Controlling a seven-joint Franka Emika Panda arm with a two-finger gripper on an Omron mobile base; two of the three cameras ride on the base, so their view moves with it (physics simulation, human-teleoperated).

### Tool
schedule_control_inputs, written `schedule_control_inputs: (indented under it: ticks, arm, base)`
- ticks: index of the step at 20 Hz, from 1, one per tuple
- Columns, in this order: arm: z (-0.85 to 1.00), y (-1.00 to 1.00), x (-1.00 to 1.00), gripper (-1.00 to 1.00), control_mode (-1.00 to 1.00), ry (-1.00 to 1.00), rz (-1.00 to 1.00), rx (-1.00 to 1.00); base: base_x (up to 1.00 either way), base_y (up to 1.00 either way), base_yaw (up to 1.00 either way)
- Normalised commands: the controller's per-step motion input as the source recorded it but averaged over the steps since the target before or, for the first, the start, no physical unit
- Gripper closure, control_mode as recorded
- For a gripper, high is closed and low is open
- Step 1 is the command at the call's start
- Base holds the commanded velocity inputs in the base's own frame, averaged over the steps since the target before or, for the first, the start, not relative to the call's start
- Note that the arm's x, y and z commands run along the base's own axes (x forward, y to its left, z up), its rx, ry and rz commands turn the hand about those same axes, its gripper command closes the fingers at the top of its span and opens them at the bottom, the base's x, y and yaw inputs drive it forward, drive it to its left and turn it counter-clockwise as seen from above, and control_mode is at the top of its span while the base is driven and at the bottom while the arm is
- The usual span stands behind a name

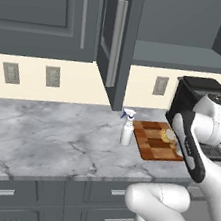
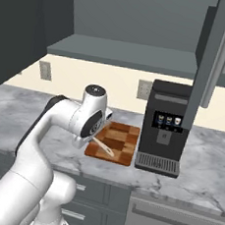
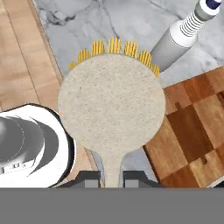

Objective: Grab the spray bottle from the cabinet, then place it next to the cutting board for sanitizing. Then grab the dish brush from the countertop next to the sink and place it next to the cutting board.

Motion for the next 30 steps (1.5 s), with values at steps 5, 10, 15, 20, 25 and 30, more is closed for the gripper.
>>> schedule_control_inputs:
  ticks: [5,10,15,20,25,30]
  arm:
    - [-0.16,0.18,0.18,1.0,-1.0,0.14,0.46,-0.12]
    - [-0.18,0.4,0.09,1.0,-1.0,0.23,0.29,-0.1]
    - [-0.37,0.34,0.0,1.0,-1.0,0.07,0.08,0.0]
    - [-0.36,0.09,0.02,1.0,-1.0,0.0,0.0,0.05]
    - [-0.47,0.12,0.01,1.0,-1.0,-0.04,0.0,0.06]
    - [-0.38,0.03,0.04,1.0,-1.0,-0.17,0.0,0.02]
  base:
    - [0.0,0.0,0.0]
    - [0.0,0.0,0.0]
    - [0.0,0.0,0.0]
    - [0.0,0.0,0.0]
    - [0.0,0.0,0.0]
    - [0.0,0.0,0.0]
